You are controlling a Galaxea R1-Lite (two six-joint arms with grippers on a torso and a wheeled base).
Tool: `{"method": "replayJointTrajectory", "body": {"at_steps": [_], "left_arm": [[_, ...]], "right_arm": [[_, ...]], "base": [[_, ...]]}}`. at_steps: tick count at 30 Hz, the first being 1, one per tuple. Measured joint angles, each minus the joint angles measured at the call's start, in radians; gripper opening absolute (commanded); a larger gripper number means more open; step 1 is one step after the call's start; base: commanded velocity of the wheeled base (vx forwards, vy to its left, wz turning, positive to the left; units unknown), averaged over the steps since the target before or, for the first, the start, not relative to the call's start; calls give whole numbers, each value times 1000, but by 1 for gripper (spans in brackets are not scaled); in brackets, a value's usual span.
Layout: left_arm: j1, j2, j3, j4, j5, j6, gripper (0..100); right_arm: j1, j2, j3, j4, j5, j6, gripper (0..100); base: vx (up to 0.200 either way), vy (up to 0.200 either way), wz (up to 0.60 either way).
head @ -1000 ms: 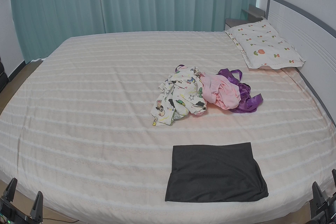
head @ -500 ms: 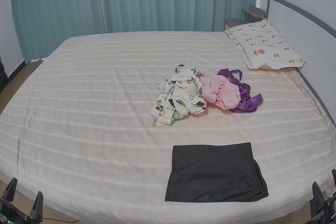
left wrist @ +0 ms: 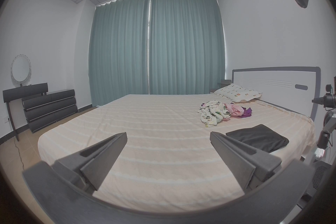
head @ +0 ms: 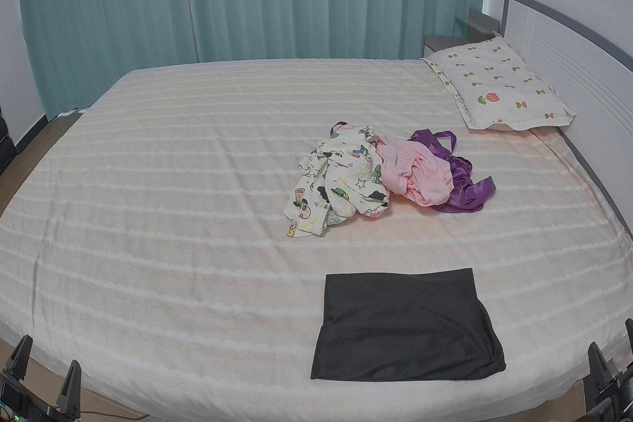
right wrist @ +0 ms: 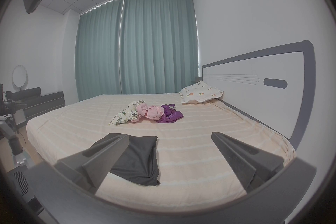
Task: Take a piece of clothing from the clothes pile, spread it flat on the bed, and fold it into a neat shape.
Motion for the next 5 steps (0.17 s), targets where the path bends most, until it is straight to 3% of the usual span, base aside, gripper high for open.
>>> {"method": "replayJointTrajectory", "body": {"at_steps": [5], "left_arm": [[0,0,0,0,0,0,100]], "right_arm": [[0,0,0,0,0,-1,100]], "base": [[0,0,0]]}}
